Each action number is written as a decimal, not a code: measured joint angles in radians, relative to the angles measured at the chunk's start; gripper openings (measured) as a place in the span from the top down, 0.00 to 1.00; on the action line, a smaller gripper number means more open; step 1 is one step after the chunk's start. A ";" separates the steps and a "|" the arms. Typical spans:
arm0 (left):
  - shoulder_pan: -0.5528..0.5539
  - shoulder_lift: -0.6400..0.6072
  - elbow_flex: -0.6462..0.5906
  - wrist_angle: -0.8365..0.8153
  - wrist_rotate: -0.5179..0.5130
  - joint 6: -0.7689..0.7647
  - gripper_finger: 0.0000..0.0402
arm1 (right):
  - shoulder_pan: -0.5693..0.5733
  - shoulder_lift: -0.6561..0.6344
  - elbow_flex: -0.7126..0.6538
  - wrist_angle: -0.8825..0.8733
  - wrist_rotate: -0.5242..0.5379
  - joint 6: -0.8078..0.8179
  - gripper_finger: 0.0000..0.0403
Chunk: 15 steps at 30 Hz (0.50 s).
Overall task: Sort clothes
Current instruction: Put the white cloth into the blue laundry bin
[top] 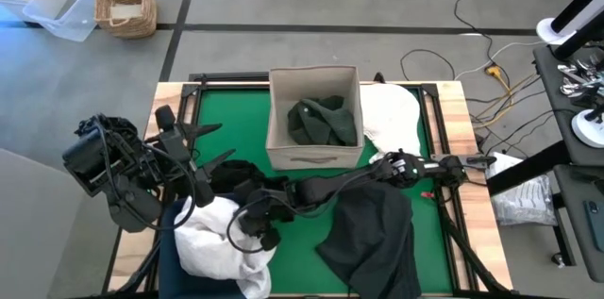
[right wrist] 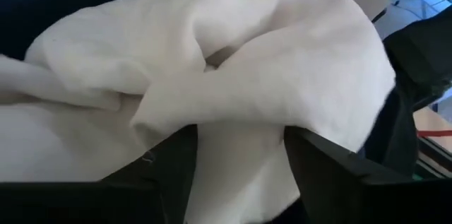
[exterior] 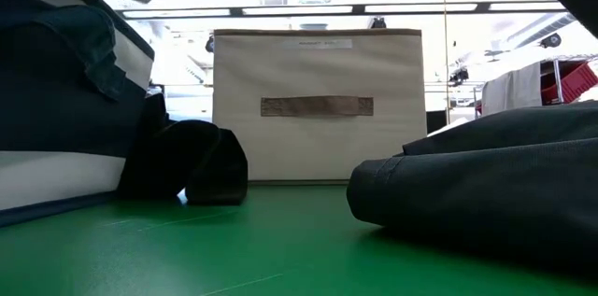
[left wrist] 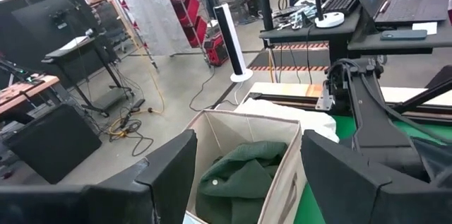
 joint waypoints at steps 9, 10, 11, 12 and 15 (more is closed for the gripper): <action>0.000 0.000 0.000 0.000 0.000 -0.003 0.42 | 0.000 -0.054 0.000 -0.114 0.000 -0.002 0.48; 0.000 0.000 0.000 0.000 0.000 -0.003 0.42 | 0.000 -0.063 0.000 -0.124 0.000 -0.003 0.49; 0.000 0.000 0.000 0.000 0.000 -0.003 0.42 | 0.000 -0.068 0.000 -0.137 0.000 -0.004 0.49; 0.000 0.000 0.000 0.000 0.000 -0.003 0.42 | 0.000 -0.073 0.001 -0.144 0.000 -0.004 0.50; 0.000 0.000 0.000 0.000 0.000 -0.003 0.42 | 0.000 -0.096 0.001 -0.187 0.001 -0.004 0.51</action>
